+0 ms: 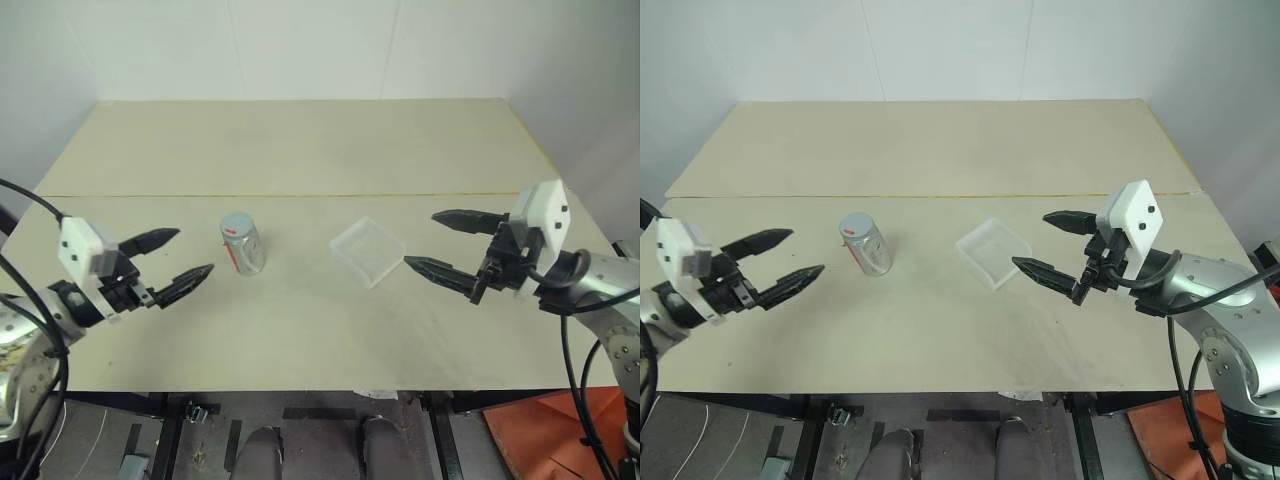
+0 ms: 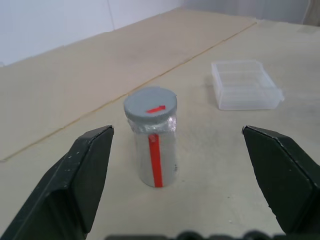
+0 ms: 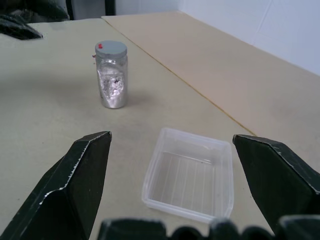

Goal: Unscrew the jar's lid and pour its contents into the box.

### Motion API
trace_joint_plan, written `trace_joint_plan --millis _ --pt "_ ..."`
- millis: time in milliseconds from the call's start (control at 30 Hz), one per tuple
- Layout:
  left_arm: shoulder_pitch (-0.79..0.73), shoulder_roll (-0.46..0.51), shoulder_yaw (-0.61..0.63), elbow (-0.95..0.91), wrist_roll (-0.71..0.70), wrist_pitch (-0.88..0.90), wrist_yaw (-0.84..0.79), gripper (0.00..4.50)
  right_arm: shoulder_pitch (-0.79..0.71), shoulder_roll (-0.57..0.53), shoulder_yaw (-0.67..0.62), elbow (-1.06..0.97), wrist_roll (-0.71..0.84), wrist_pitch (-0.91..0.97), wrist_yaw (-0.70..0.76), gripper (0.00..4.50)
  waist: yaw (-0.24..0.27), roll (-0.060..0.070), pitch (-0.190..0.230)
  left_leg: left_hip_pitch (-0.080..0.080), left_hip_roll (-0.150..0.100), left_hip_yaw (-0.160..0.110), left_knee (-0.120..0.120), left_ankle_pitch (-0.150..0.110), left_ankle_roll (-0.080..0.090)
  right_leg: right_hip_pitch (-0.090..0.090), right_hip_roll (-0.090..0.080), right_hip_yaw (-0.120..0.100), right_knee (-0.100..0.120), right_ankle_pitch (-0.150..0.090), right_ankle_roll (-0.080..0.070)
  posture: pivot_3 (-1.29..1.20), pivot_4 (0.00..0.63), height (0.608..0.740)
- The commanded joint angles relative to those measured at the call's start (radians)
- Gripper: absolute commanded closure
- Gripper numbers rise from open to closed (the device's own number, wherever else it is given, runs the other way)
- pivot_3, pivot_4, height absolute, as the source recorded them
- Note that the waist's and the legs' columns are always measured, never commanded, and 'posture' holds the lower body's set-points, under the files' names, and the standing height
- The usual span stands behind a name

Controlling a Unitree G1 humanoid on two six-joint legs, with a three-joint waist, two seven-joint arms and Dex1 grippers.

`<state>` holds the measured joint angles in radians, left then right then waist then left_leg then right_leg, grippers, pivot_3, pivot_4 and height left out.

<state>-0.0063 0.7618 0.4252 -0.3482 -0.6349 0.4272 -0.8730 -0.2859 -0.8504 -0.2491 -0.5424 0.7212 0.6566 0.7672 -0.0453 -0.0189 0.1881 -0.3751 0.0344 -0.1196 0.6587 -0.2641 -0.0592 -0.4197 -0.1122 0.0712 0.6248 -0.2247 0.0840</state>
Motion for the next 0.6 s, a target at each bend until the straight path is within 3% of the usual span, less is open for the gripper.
trace_joint_plan --millis 33,267,600 --pt "-0.004 -0.054 -0.05 -0.017 0.05 -0.032 0.071 0.02 -0.006 -0.04 -0.03 -0.022 0.012 -0.014 0.048 0.0 0.002 0.0 0.0 0.0 0.0 0.0 0.0 0.0 0.0 0.0 0.0 0.0 0.0 0.0 0.0 0.0 0.15 0.74" --pt "-0.053 -0.144 -0.126 0.011 0.098 0.015 0.21 0.02 -0.043 -0.072 -0.033 -0.034 0.092 -0.016 0.138 0.0 0.003 0.0 0.0 0.0 0.0 0.0 0.0 0.0 0.0 0.0 0.0 0.0 0.0 0.0 0.0 0.0 0.15 0.74" --pt "-0.225 -0.273 -0.237 0.231 0.235 -0.121 0.289 0.02 -0.068 -0.081 -0.032 -0.049 0.072 -0.007 0.104 0.0 0.005 0.0 0.0 0.0 0.0 0.0 0.001 0.0 0.0 0.001 0.0 0.0 0.0 0.0 0.0 0.0 0.15 0.74"
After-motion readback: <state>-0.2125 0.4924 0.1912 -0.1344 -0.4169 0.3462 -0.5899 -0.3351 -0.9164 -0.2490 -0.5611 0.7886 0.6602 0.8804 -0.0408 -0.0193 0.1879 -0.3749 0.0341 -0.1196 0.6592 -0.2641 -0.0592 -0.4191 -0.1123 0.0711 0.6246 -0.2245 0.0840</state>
